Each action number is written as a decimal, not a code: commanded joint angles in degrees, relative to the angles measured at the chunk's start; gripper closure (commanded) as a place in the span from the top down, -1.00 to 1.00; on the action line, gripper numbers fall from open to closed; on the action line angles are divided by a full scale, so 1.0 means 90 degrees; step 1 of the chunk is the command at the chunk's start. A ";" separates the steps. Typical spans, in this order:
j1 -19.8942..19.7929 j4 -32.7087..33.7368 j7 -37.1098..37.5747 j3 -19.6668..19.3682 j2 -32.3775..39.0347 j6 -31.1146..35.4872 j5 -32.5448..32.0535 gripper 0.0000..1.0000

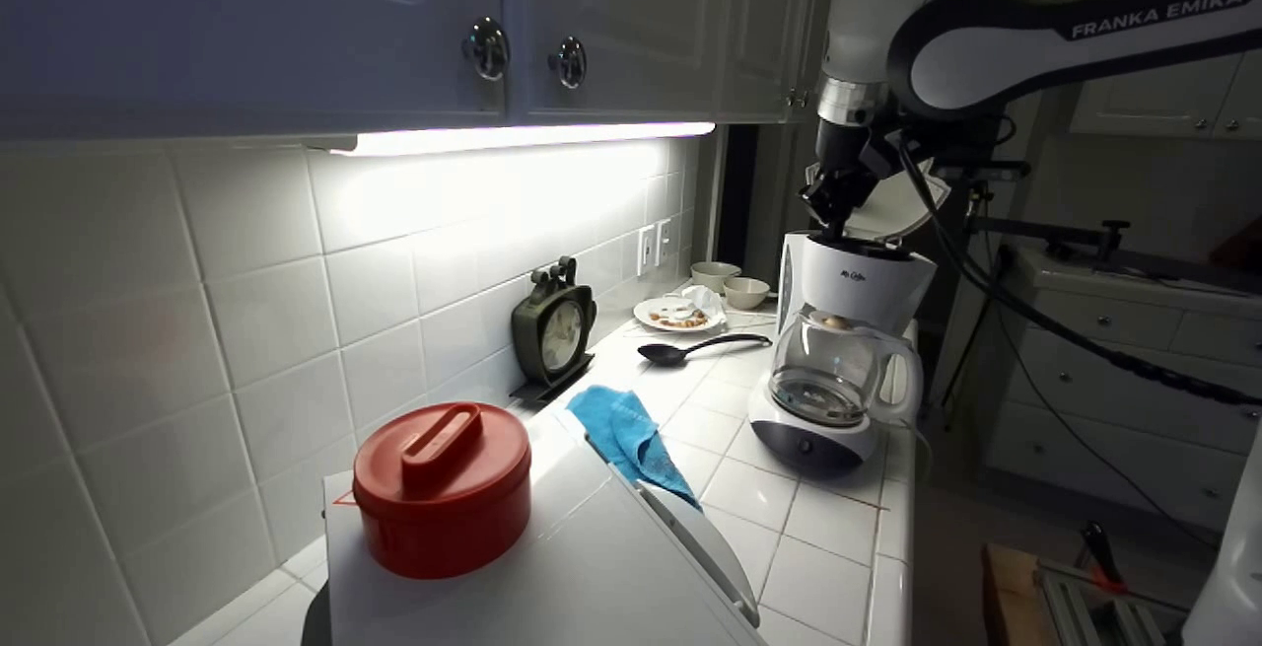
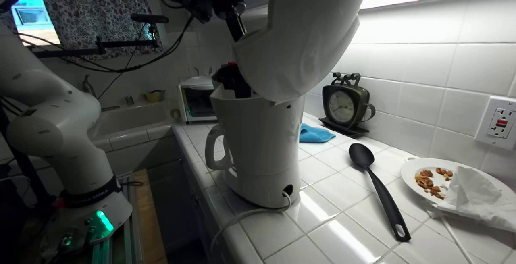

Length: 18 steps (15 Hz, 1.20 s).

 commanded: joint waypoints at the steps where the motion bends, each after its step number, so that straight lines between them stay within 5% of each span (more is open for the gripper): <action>1: 0.0013 0.0634 0.0044 -0.0038 0.0615 -0.0489 -0.0390 -0.91; 3: 0.0073 0.0848 0.0061 -0.0049 0.0863 -0.0623 -0.0456 -0.88; 5: 0.0144 0.1053 0.0046 -0.0073 0.1090 -0.0752 -0.0493 -0.38; 15: 0.0477 0.1361 0.0111 -0.0225 0.0997 -0.0819 -0.0489 0.93; 18: 0.0580 0.1068 0.0090 -0.0224 0.0571 -0.0822 -0.0272 1.00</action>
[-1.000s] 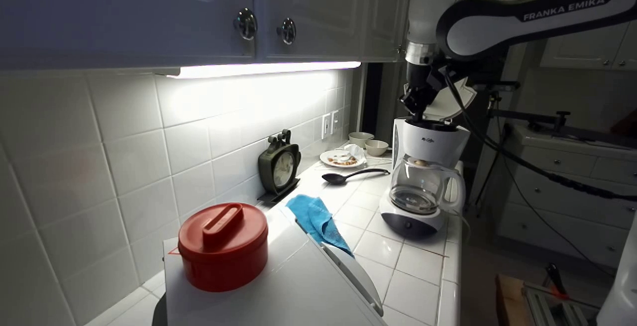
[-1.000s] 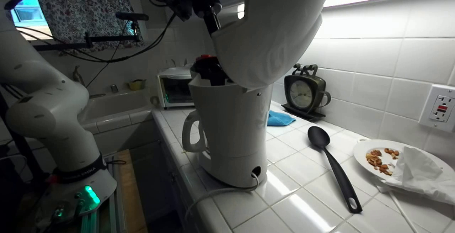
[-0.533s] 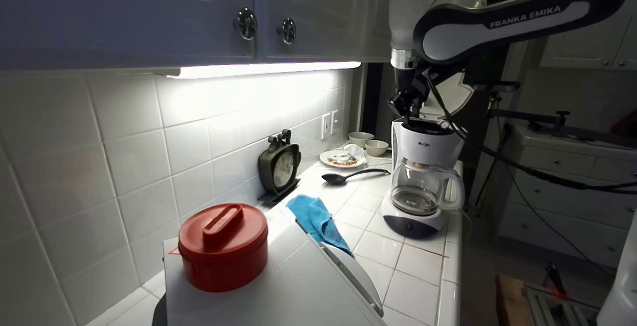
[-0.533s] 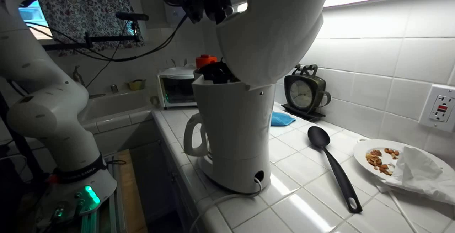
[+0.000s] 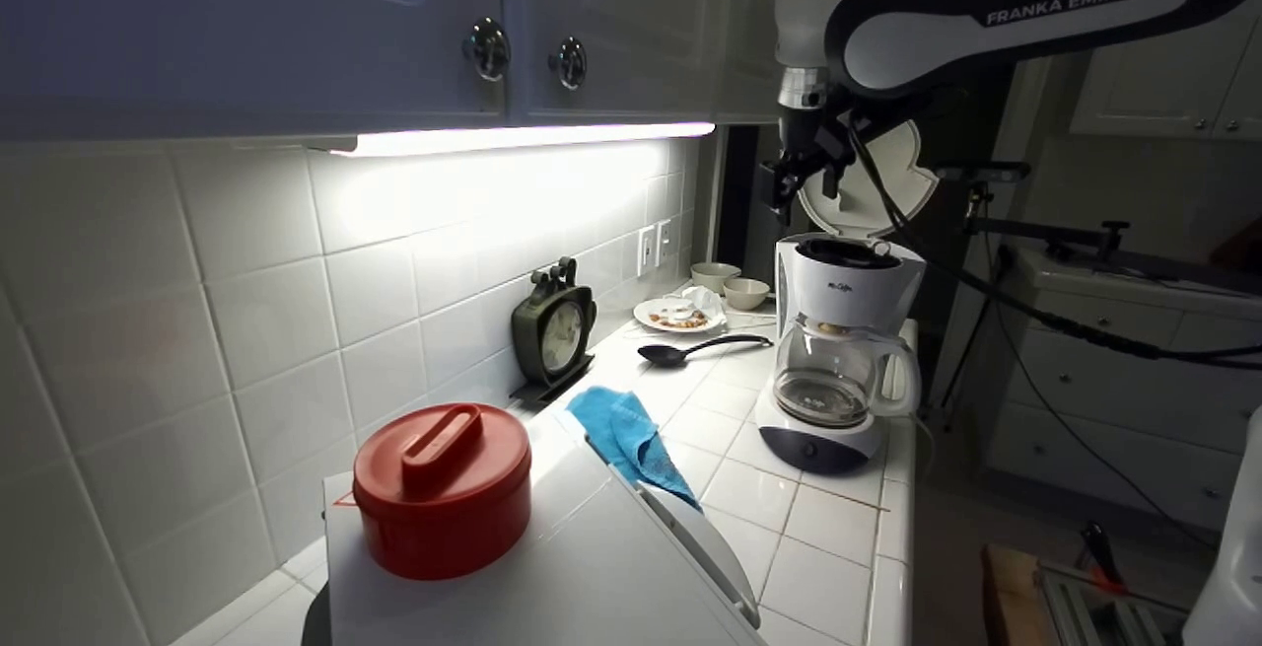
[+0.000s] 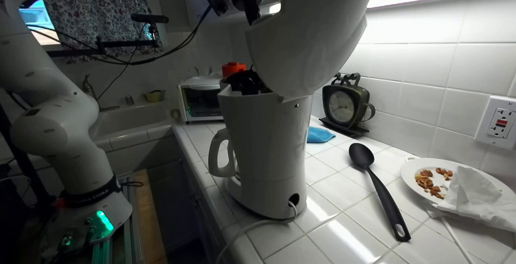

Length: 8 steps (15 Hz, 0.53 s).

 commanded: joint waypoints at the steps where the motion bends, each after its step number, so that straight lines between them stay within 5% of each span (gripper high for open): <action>1: 0.0196 -0.0493 0.0139 -0.0047 -0.0691 -0.0075 0.0159 1.00; 8: 0.0126 -0.1929 0.0168 -0.0273 -0.2221 0.0664 0.0314 1.00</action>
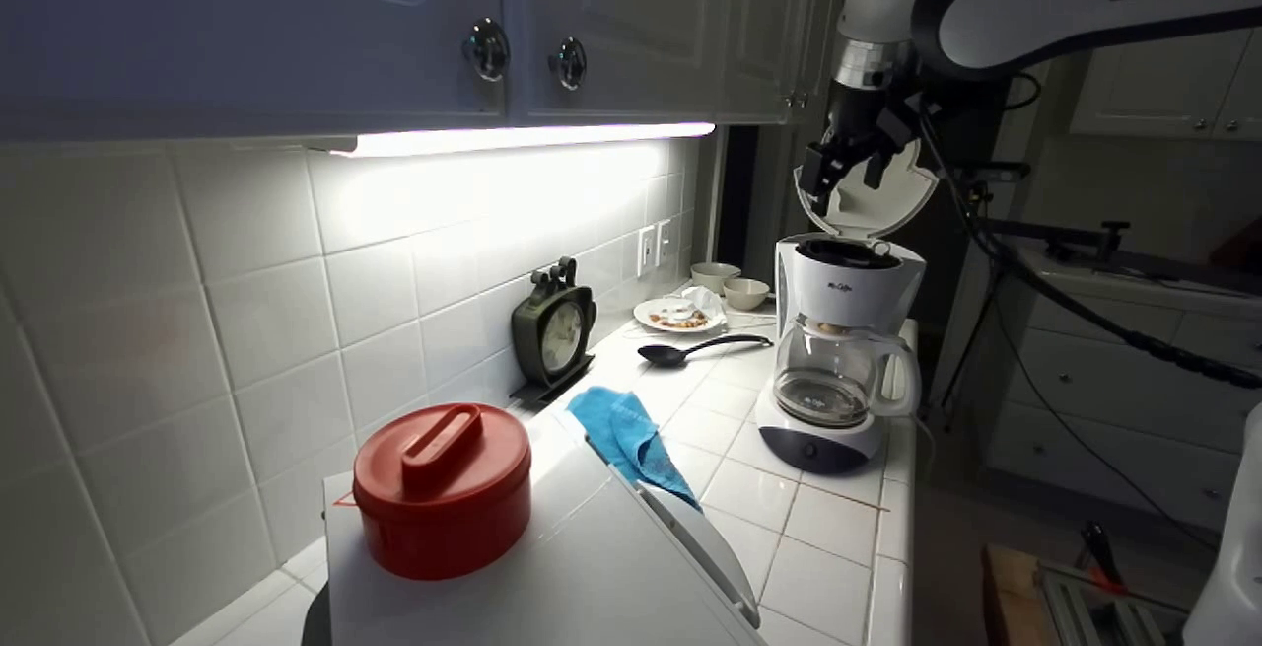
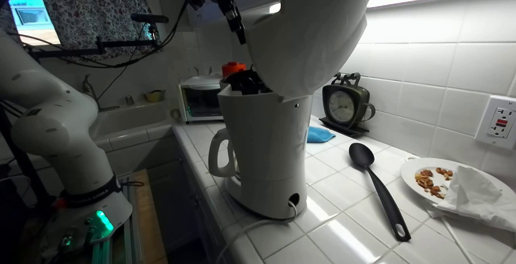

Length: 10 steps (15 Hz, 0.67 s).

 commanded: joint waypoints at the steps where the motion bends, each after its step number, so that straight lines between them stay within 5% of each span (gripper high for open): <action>1: -0.0025 -0.1130 -0.0027 -0.0286 -0.1099 0.0738 0.0318 1.00; 10: -0.0409 -0.2331 -0.0638 -0.0746 -0.1892 0.2566 0.0660 1.00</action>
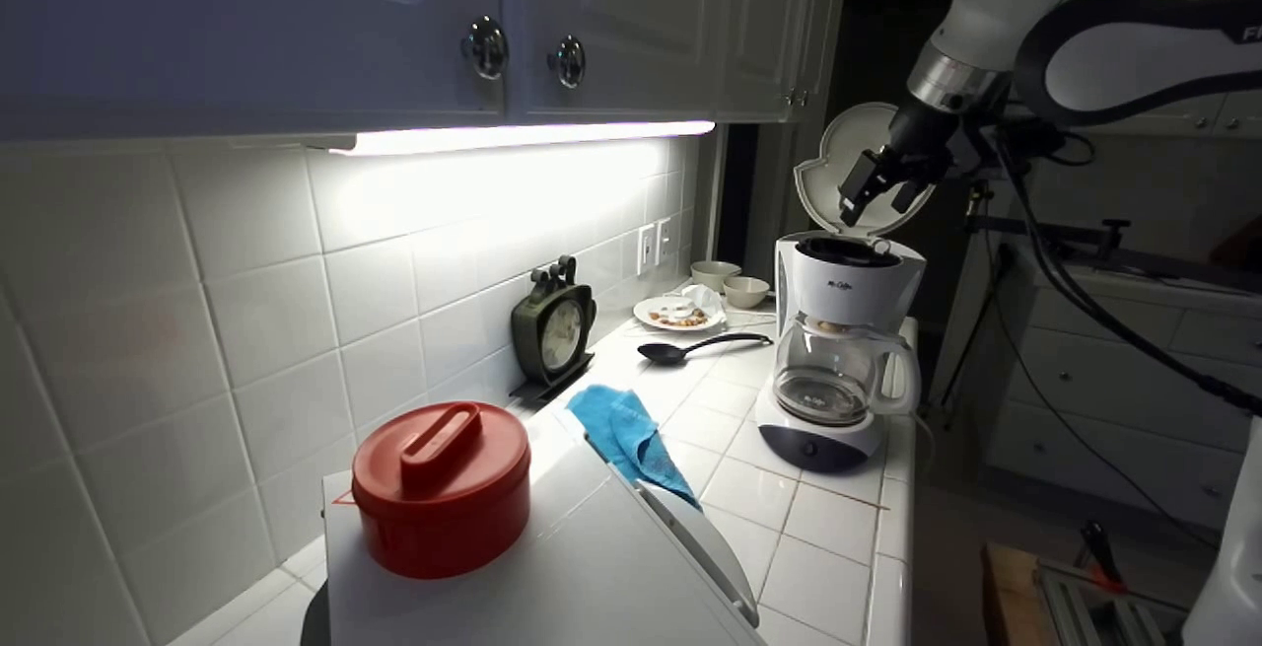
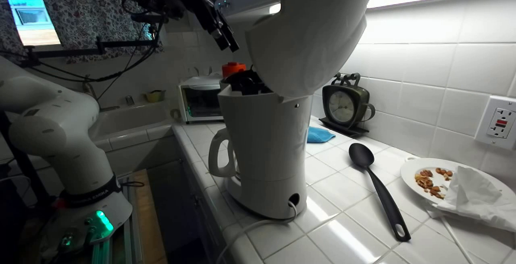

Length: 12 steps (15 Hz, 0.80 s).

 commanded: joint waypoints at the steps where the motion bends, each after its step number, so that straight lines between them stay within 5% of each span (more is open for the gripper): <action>1: -0.0179 -0.0500 -0.0522 -0.0088 -0.0243 0.0889 0.0180 1.00; 7: -0.0095 -0.0818 -0.1498 -0.0215 0.0130 0.2009 0.0558 0.94; 12: -0.0010 -0.0700 -0.1991 -0.0245 0.0477 0.1927 0.1049 1.00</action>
